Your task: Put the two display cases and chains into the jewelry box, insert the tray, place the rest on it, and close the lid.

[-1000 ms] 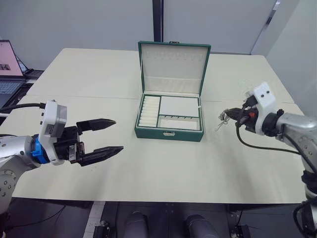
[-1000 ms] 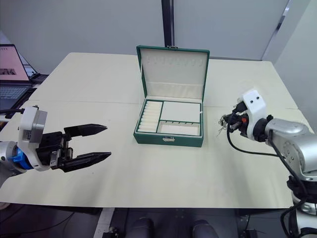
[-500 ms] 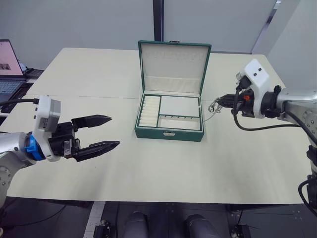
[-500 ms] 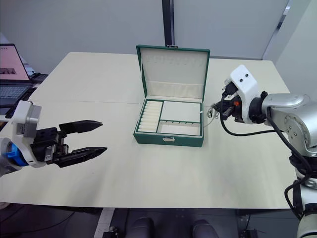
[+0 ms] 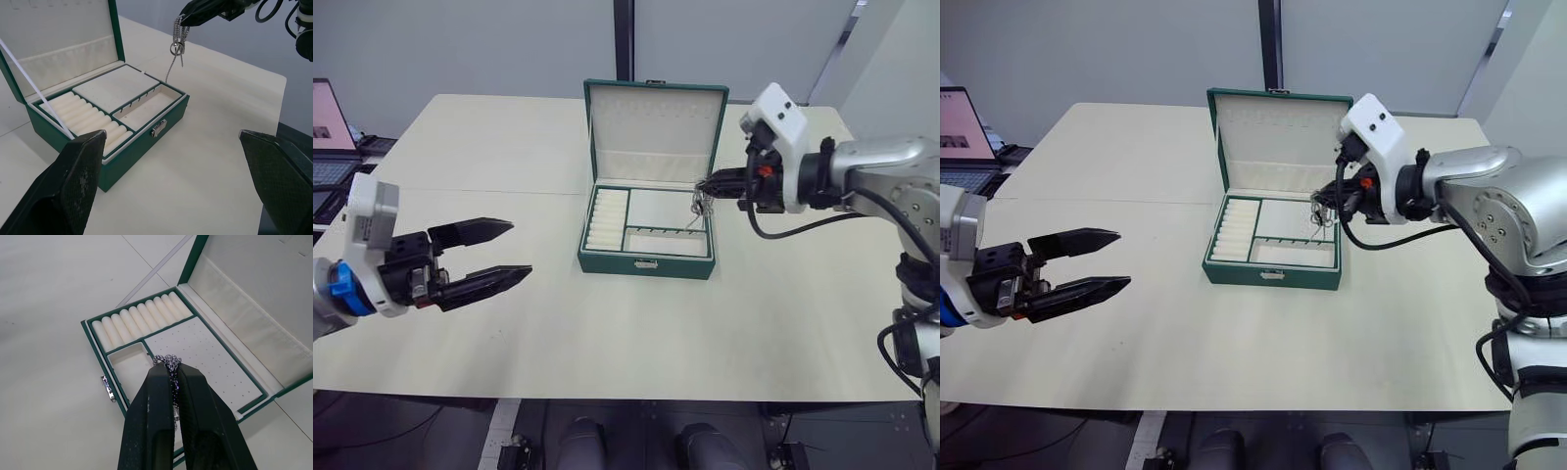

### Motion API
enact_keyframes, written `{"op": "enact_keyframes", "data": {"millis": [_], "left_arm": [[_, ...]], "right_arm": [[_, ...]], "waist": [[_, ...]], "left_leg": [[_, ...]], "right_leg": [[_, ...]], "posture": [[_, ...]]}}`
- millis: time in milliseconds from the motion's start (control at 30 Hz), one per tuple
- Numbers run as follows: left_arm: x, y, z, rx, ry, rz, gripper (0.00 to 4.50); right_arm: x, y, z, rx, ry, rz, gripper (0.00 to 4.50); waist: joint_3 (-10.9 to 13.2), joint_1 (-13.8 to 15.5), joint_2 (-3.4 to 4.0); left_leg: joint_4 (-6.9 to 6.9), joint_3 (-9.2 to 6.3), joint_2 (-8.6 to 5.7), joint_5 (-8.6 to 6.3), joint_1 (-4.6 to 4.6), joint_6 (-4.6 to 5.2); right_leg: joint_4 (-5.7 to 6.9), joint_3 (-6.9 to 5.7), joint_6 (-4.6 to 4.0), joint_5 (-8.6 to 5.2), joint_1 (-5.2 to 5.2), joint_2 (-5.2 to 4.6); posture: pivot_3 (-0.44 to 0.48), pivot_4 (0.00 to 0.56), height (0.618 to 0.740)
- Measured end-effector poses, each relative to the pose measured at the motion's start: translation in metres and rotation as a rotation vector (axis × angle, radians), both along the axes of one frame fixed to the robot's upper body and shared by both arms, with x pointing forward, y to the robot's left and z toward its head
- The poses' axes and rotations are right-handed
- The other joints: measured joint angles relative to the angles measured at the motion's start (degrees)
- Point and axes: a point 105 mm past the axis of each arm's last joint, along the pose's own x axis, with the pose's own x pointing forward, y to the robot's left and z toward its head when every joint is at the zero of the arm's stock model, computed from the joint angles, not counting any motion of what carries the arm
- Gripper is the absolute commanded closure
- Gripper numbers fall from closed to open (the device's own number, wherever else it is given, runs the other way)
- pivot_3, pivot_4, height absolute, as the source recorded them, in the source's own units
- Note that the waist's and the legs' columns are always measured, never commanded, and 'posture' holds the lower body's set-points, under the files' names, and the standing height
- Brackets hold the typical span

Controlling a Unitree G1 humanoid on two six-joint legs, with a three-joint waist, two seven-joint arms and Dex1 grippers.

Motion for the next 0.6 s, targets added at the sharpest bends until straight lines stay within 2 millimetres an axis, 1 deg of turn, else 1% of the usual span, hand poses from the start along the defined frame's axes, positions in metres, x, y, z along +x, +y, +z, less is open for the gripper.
{"op": "enact_keyframes", "data": {"millis": [67, 200, 467, 600], "left_arm": [[-0.002, 0.004, -0.001, 0.006, 0.0, 0.014, 0.0], [-0.006, 0.011, -0.007, 0.028, 0.016, 0.037, 0.0], [-0.011, 0.019, -0.008, 0.042, 0.009, 0.059, 0.0], [-0.011, 0.019, -0.006, 0.046, 0.002, 0.067, 0.0]], "right_arm": [[0.001, 0.008, -0.001, 0.012, 0.005, 0.028, 4.48], [0.004, 0.026, -0.009, 0.025, 0.031, 0.084, 4.48], [0.013, 0.049, -0.015, 0.044, 0.018, 0.144, 4.48], [0.015, 0.057, -0.021, 0.04, 0.022, 0.169, 4.48]], "waist": [[0.0, -0.14, 0.0], [0.0, -0.69, 0.0], [0.0, -1.07, 0.0], [0.0, -1.1, 0.0]], "left_leg": [[0.0, 0.02, 0.01, 0.0, 0.01, 0.0], [-0.01, 0.02, 0.02, 0.0, 0.0, 0.0], [-0.01, 0.0, 0.03, 0.0, -0.02, 0.0], [-0.01, 0.0, 0.03, 0.0, -0.03, 0.0]], "right_leg": [[0.01, 0.01, 0.0, 0.0, -0.01, 0.0], [0.03, 0.0, 0.0, 0.0, -0.02, 0.0], [0.04, -0.02, 0.0, 0.0, -0.05, 0.0], [0.05, -0.03, 0.0, 0.0, -0.05, -0.01]], "posture": [[0.0, 0.15, 0.74], [0.0, 0.15, 0.74], [0.0, 0.15, 0.74], [0.0, 0.15, 0.74]]}}
